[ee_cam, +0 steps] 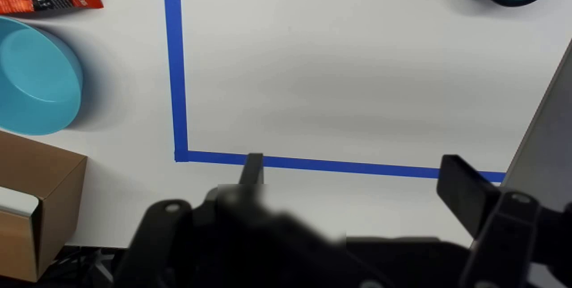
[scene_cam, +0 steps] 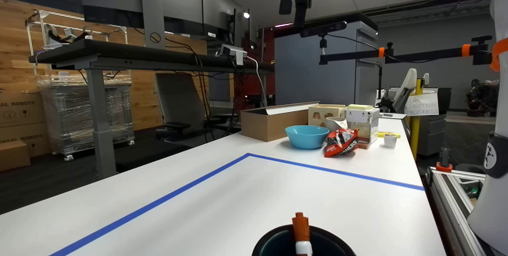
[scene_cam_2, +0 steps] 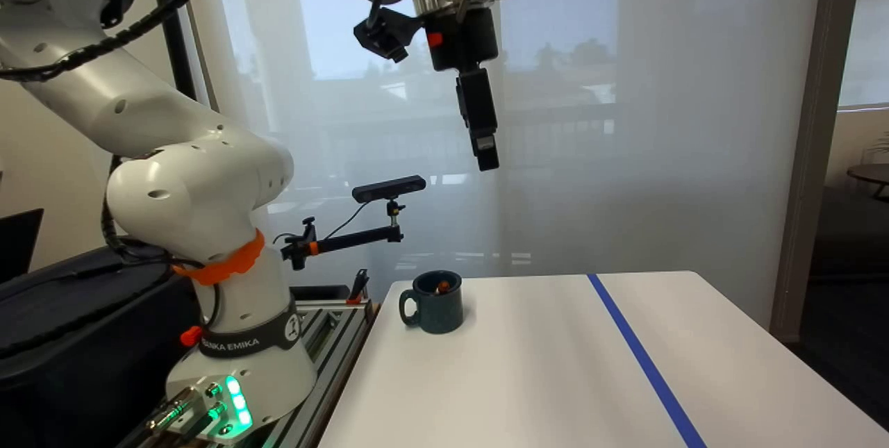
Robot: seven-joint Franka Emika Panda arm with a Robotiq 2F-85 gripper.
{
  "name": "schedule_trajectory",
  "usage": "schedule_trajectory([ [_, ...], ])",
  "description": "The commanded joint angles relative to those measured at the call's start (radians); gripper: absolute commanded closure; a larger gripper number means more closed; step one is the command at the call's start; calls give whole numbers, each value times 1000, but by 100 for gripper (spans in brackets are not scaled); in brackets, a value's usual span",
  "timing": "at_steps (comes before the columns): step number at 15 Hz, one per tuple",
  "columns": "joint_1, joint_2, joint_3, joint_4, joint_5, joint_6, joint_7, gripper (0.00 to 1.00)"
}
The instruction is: Remove the marker out of the cup
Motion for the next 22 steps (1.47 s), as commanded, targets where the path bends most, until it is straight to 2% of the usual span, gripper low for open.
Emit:
schedule_trajectory([
  [1, 4, 0, -3, 3, -3, -3, 3, 0],
  [9, 4, 0, -3, 3, -3, -3, 3, 0],
  [10, 1, 38, -31, 4, 61, 35, 45, 0],
  [14, -4, 129, -40, -3, 183, 31, 150, 0],
  [17, -4, 167, -1, -33, 280, 24, 271, 0],
  [19, 0, 189, 52, -58, 333, 16, 386, 0],
  [20, 8, 214, 80, -54, 341, -29, 432, 0],
  [21, -8, 197, 44, -46, 307, -3, 337, 0],
  [22, -3, 209, 67, -53, 316, -9, 376, 0],
])
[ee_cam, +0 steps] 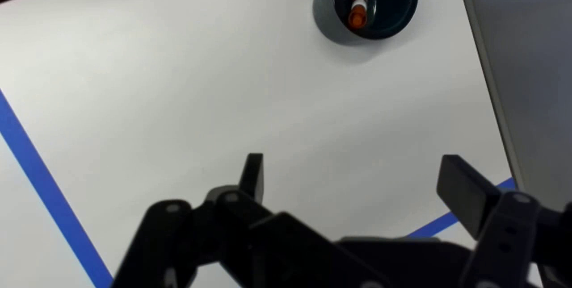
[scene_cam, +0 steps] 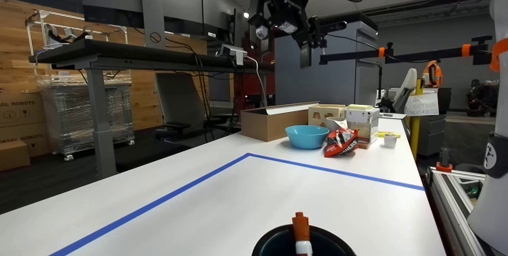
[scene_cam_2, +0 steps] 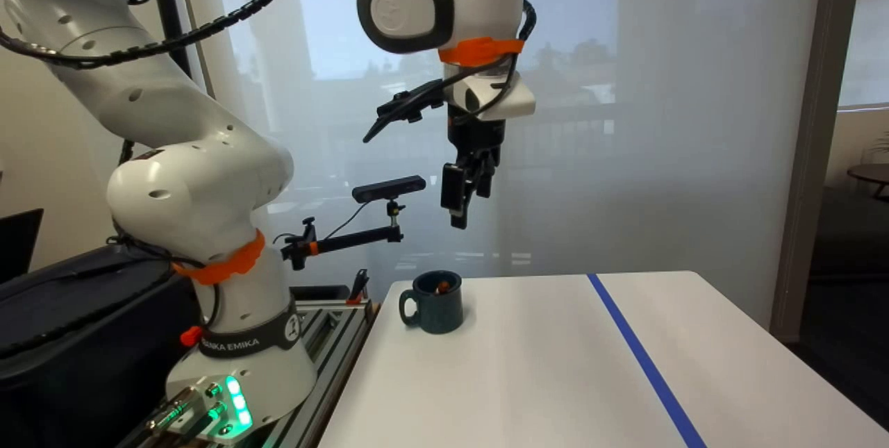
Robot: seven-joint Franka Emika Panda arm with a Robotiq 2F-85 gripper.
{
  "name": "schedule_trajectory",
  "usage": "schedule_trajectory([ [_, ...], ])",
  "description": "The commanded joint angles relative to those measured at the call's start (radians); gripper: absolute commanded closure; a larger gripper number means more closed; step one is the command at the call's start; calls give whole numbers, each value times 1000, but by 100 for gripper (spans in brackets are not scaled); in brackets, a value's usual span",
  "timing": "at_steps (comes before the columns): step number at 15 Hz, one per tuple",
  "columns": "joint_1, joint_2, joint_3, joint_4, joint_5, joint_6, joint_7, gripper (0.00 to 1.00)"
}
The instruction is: Remove the marker out of the cup
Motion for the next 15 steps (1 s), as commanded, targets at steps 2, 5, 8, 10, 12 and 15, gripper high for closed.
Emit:
schedule_trajectory([
  [2, -3, 14, 28, -1, 8, -3, 31, 0],
  [5, -13, 36, 0, 4, -5, -10, -17, 0],
  [8, 8, 95, -38, 0, 95, -11, -52, 0],
  [10, 16, 128, -43, -5, 157, -15, -51, 0],
  [12, 24, 166, -49, 1, 228, -44, -53, 0],
  [15, 26, 216, -34, -1, 309, -84, -23, 0],
])
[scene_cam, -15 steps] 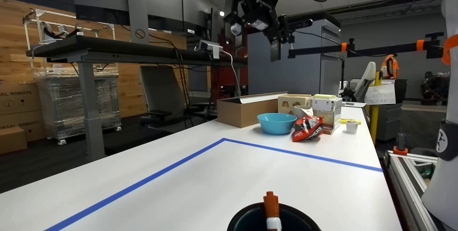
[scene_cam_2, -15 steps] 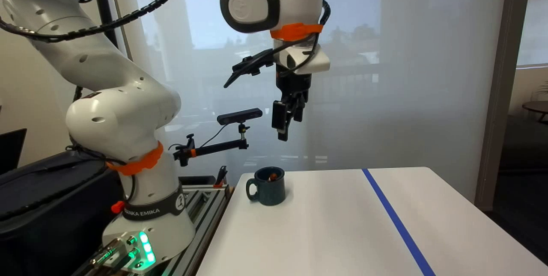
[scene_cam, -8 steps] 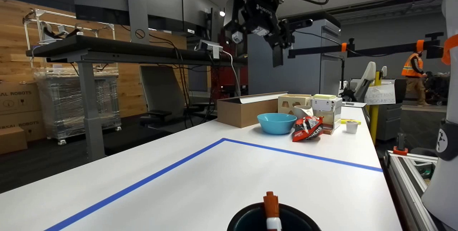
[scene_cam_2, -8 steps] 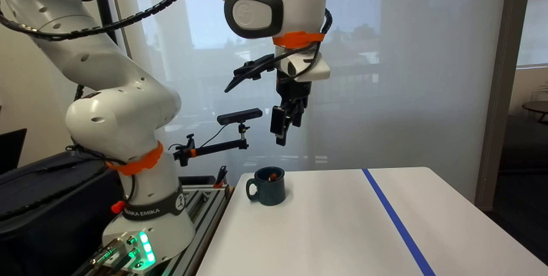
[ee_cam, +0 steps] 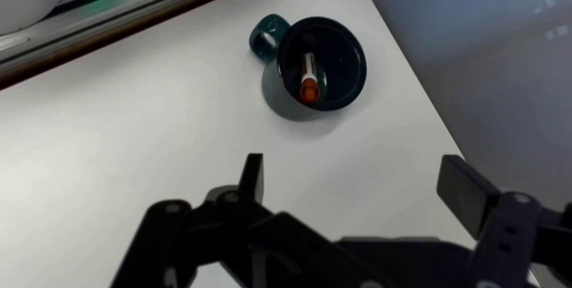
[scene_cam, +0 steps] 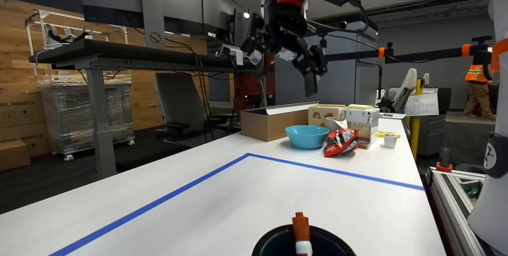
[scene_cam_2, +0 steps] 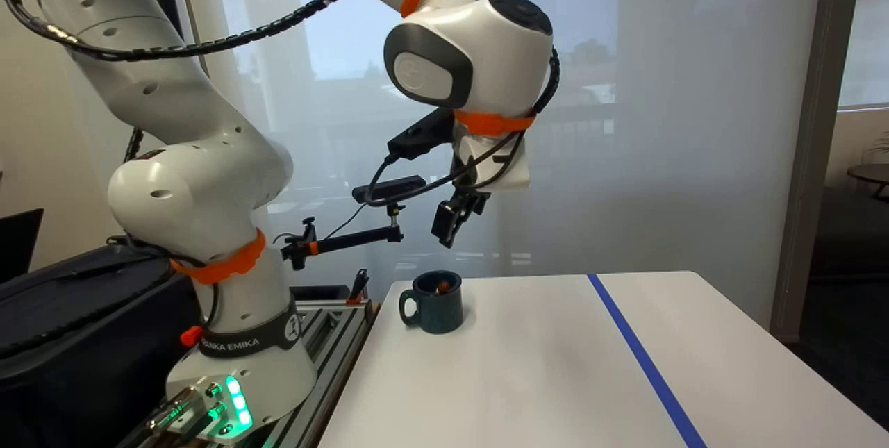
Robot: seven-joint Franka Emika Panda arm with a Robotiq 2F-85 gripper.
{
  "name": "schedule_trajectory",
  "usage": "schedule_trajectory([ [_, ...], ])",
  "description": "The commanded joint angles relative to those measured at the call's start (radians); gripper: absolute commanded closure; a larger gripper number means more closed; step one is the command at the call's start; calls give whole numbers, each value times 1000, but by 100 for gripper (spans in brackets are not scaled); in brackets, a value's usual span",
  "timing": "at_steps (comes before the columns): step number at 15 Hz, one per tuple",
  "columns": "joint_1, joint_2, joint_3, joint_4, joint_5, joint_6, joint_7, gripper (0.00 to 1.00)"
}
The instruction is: Remove the marker out of the cup
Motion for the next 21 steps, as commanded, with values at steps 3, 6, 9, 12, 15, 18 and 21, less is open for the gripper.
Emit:
schedule_trajectory([
  [3, 12, 94, 20, 7, 138, -60, 37, 0],
  [6, 15, 149, 38, 3, 190, -44, 44, 0],
  [9, 22, 207, 63, 2, 240, -22, 63, 0],
  [12, 31, 257, 90, 0, 278, 14, 94, 0],
  [15, 42, 299, 108, -3, 300, 49, 85, 0],
  [18, 54, 335, 115, -1, 303, 59, 63, 0],
  [21, 69, 367, 128, 0, 294, 73, 54, 0],
])
